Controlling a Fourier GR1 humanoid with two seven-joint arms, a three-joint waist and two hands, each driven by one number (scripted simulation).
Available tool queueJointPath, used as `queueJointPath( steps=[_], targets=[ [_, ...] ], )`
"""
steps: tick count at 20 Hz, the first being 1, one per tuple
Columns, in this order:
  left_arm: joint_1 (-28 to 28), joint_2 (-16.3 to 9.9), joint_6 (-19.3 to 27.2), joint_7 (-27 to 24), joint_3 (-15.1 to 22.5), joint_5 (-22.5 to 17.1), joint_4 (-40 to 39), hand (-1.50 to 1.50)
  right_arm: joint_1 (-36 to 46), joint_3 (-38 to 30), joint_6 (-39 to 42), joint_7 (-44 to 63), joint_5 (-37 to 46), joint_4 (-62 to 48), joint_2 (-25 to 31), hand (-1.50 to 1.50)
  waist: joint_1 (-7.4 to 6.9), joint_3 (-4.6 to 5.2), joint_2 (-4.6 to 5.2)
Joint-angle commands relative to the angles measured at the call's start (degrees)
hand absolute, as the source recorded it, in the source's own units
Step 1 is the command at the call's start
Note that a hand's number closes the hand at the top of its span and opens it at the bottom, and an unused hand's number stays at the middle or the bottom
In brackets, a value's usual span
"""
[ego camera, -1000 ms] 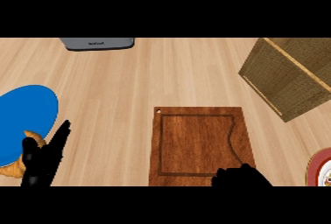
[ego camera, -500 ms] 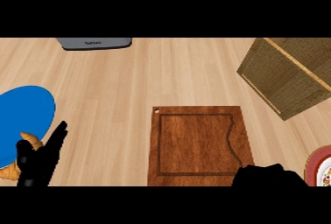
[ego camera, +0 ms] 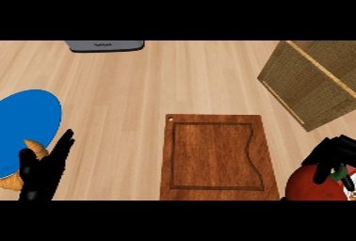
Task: Pick the bell pepper from the cutting board and place it in the basket
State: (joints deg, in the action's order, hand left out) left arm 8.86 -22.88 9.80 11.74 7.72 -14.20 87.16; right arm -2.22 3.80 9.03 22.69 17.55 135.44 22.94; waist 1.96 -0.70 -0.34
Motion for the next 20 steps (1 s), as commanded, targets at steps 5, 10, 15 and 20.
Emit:
queueJointPath(
  steps=[5, 10, 15, 20],
  targets=[
    [0.1, 1.9, -0.5, 2.9, 1.4, -0.1, -4.5, 0.00, 14.0, -22.8, 5.6, 11.5, -24.9, -4.3, 9.3, 1.50, -0.88, 0.84, 0.35],
    [-1.6, 3.6, -1.1, 3.6, 3.3, 0.9, -4.9, 0.00, 24.6, -29.0, 10.7, 12.7, -32.1, -20.7, 19.3, 1.50, -2.23, 0.79, 0.60],
    [-0.2, 3.3, -2.0, 2.6, 2.8, 1.5, -4.5, 0.00, 28.1, -29.0, 15.1, 3.8, -29.1, -34.5, 22.5, 1.50, -3.22, 0.69, 0.76],
    [-1.8, 4.6, -1.9, 3.5, 3.0, 2.1, -4.8, 0.00, 34.9, -24.7, 14.0, -0.2, -25.7, -45.3, 21.5, 1.50, -3.63, 0.71, 0.80]
  ],
)
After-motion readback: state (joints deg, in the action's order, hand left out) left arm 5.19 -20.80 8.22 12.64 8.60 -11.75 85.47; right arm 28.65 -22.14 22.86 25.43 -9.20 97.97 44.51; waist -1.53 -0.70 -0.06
